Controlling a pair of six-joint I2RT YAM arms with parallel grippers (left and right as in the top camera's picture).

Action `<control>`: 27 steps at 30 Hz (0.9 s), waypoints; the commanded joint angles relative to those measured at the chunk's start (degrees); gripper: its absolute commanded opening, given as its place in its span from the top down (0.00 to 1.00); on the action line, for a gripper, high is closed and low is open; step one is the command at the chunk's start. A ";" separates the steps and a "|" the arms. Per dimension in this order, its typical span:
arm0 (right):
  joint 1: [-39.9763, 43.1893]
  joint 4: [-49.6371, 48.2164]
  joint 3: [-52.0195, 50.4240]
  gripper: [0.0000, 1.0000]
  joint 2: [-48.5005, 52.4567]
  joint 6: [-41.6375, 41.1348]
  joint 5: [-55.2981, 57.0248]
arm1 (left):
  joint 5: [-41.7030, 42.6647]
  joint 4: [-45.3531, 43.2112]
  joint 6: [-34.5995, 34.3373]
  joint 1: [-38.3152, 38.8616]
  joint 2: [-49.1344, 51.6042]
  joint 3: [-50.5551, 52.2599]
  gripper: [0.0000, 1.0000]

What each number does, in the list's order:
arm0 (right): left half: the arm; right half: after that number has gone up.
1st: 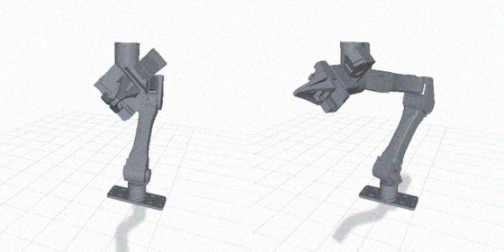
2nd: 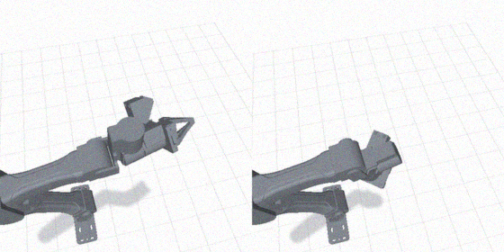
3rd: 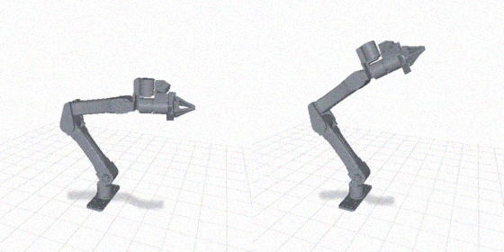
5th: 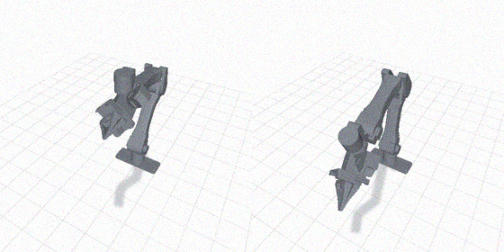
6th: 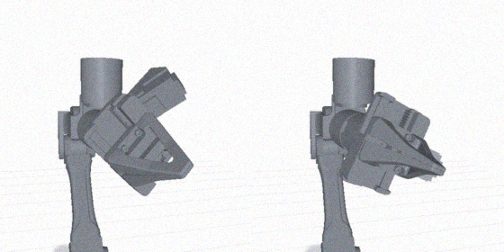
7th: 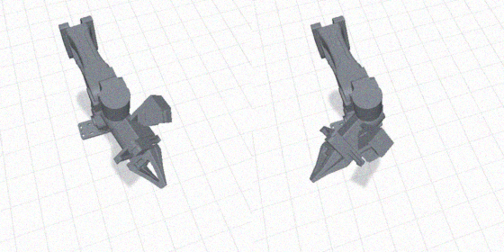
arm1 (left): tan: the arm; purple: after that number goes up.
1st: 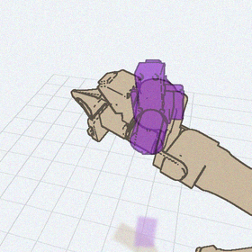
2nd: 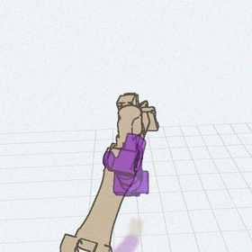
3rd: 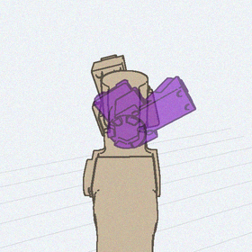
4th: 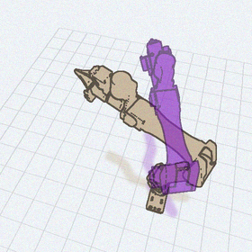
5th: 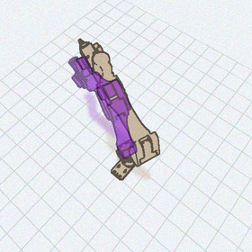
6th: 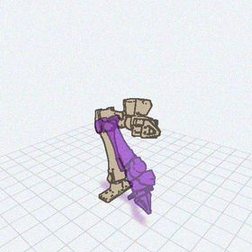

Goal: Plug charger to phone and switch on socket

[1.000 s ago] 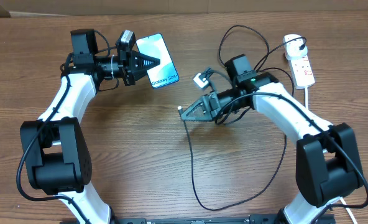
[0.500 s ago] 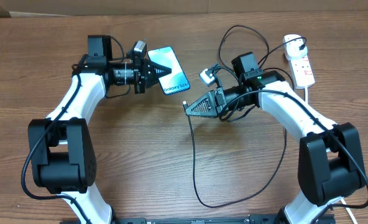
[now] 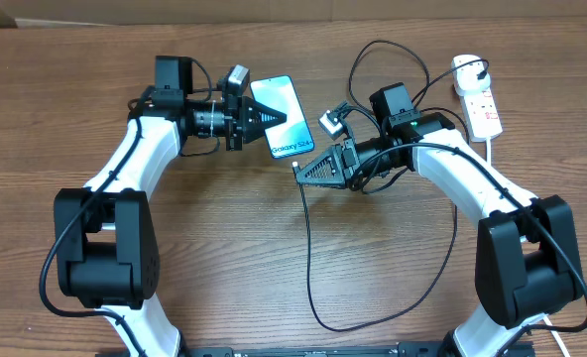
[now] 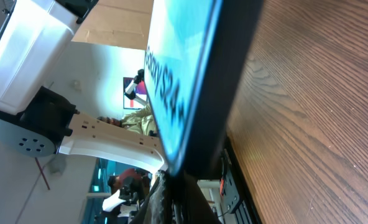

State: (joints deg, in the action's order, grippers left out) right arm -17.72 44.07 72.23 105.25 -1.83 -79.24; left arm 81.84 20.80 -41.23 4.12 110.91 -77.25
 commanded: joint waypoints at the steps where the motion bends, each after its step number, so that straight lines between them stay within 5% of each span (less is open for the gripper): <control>1: -0.22 -0.24 0.98 0.96 -1.11 -0.37 -0.57 | 2.47 -0.11 2.51 0.33 -0.66 -0.79 0.96; 27: 0.76 -2.43 0.98 0.96 -1.11 -2.89 -1.05 | 2.14 1.55 3.54 0.28 -0.66 -0.79 0.96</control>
State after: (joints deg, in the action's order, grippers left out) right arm -17.43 41.95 72.23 105.25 -3.07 -81.14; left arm 81.38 22.55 -39.79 4.51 110.91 -77.25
